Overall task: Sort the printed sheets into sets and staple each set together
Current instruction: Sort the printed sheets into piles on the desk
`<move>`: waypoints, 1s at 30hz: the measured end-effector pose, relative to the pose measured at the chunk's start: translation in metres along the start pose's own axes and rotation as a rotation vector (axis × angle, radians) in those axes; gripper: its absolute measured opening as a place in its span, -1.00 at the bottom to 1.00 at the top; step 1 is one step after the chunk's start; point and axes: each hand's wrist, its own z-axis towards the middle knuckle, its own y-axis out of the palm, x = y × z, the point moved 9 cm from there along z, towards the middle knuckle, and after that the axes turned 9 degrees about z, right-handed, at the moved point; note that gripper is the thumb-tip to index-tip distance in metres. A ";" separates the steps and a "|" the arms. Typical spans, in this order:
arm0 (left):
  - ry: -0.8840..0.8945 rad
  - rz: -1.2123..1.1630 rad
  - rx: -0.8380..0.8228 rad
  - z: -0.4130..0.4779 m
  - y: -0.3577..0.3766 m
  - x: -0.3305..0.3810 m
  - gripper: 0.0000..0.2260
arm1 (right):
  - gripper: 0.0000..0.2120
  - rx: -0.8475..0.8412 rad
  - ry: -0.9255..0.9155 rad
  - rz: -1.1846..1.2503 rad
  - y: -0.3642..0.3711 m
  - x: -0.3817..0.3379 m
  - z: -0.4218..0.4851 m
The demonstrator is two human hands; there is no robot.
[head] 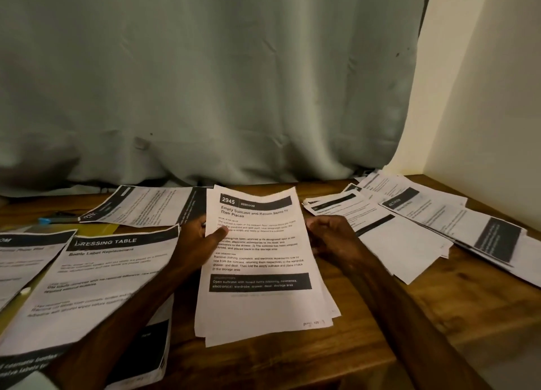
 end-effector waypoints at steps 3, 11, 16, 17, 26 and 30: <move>0.000 0.154 -0.008 0.002 0.001 -0.004 -0.69 | -0.94 0.260 -0.144 -0.237 -0.041 -0.012 -0.004; 0.072 0.505 0.046 -0.002 0.010 -0.008 -0.53 | -0.33 0.428 -0.019 -1.021 -0.091 -0.018 -0.015; -0.022 0.534 0.078 -0.002 0.010 -0.022 -0.34 | -0.54 0.332 0.059 -1.107 -0.086 -0.010 -0.017; -0.003 0.563 0.106 -0.002 0.008 -0.021 -0.32 | -0.56 0.321 0.037 -1.165 -0.081 -0.012 -0.017; 0.151 0.801 0.200 -0.009 0.005 0.010 -0.22 | -0.74 0.258 -0.160 -1.387 -0.045 -0.025 -0.025; 0.357 0.684 0.279 -0.013 0.006 0.022 -0.43 | -0.72 0.316 -0.046 -1.203 -0.055 -0.040 -0.030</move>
